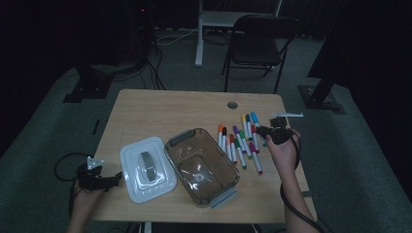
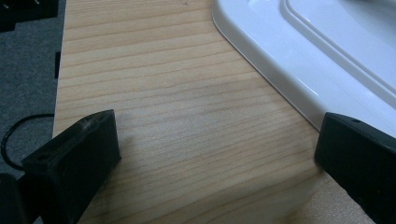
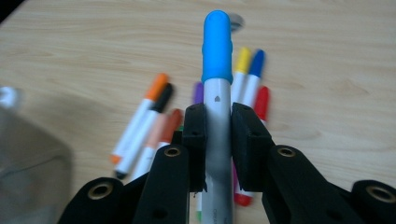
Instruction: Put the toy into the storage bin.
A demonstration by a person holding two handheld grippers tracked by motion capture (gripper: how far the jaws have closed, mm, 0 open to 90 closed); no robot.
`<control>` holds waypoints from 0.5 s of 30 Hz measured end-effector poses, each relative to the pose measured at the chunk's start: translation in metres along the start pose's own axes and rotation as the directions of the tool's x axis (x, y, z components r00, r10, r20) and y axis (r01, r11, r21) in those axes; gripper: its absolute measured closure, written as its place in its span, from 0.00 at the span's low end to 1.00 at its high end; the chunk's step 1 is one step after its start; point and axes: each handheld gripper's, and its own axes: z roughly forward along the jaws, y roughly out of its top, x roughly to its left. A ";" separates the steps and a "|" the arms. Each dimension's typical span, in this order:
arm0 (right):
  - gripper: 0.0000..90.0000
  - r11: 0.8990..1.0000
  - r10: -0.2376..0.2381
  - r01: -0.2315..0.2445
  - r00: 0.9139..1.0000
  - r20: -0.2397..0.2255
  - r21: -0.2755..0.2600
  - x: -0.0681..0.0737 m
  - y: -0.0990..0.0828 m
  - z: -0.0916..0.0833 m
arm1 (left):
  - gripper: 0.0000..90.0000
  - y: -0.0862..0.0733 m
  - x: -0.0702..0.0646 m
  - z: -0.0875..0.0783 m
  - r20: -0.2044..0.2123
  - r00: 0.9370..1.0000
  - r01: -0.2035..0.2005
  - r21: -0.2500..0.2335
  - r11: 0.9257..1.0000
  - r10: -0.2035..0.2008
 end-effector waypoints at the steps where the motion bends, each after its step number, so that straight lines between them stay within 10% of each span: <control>1: 0.85 1.000 0.000 0.000 1.000 0.000 0.000 0.000 0.000 0.000 | 0.01 0.000 0.000 0.000 0.000 1.000 0.000 0.000 1.000 0.000; 15: 0.85 0.986 -0.160 0.146 0.966 -0.205 -0.081 0.089 0.002 -0.042 | 0.01 0.000 0.000 0.000 0.000 1.000 -0.001 0.000 1.000 0.001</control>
